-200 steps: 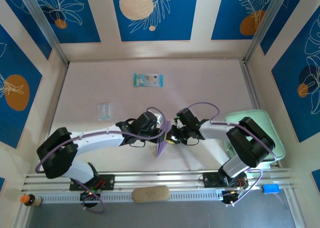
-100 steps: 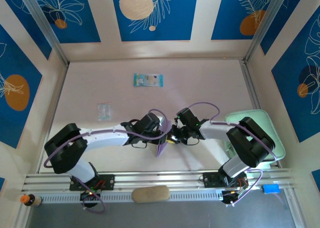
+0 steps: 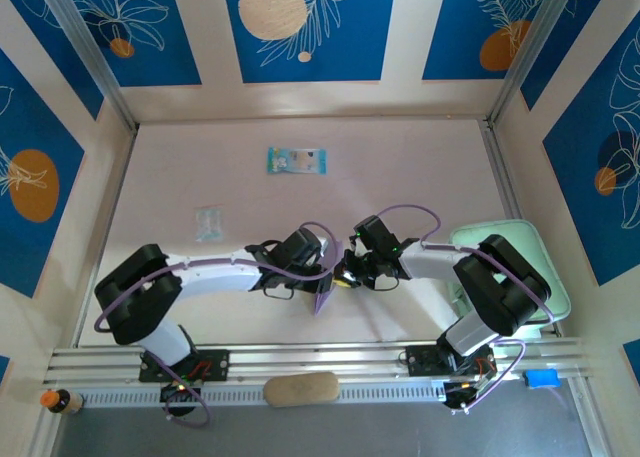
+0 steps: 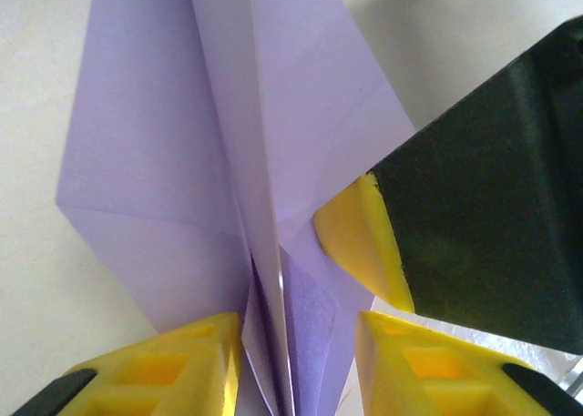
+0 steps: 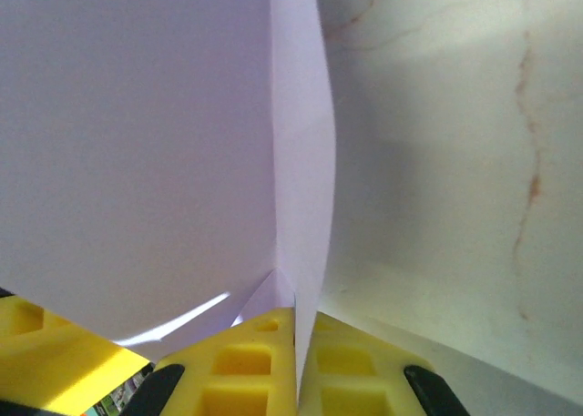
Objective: Fold a paper plane with a square sheet of paper (pick it up from the middle)
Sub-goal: Move the paper plane to the center of the table.
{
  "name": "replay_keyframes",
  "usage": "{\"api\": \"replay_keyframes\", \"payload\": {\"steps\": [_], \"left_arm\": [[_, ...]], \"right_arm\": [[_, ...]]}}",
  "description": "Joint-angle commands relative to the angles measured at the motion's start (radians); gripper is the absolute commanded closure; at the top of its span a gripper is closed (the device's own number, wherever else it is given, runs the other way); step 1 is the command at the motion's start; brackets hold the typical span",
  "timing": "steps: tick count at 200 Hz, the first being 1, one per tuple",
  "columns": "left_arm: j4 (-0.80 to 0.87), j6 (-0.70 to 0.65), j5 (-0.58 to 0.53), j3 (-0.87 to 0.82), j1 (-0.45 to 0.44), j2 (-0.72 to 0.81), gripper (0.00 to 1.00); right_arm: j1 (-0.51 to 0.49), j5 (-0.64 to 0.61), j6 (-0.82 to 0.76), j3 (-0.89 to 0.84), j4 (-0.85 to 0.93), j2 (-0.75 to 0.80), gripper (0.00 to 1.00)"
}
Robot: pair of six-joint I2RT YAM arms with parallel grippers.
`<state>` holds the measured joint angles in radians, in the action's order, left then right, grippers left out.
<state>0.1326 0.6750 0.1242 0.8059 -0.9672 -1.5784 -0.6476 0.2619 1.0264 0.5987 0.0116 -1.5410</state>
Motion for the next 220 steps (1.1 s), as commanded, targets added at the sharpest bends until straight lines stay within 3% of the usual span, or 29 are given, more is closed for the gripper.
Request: {"api": "replay_keyframes", "payload": {"steps": [1,80,143,220], "left_arm": [[0.017,0.001,0.032,0.025,-0.008,-0.021,0.63],[0.060,-0.015,0.004,0.058,-0.015,-0.057,0.65],[0.098,-0.017,-0.033,0.077,-0.022,-0.067,0.78],[0.109,-0.014,-0.041,0.090,-0.030,-0.093,0.77]], "right_arm": [[0.005,0.015,0.002,-0.008,0.018,0.020,1.00],[0.005,0.018,0.003,-0.009,0.016,0.018,1.00],[0.006,0.017,0.003,-0.010,0.016,0.019,1.00],[0.008,0.016,0.003,-0.013,0.018,0.025,1.00]]}}
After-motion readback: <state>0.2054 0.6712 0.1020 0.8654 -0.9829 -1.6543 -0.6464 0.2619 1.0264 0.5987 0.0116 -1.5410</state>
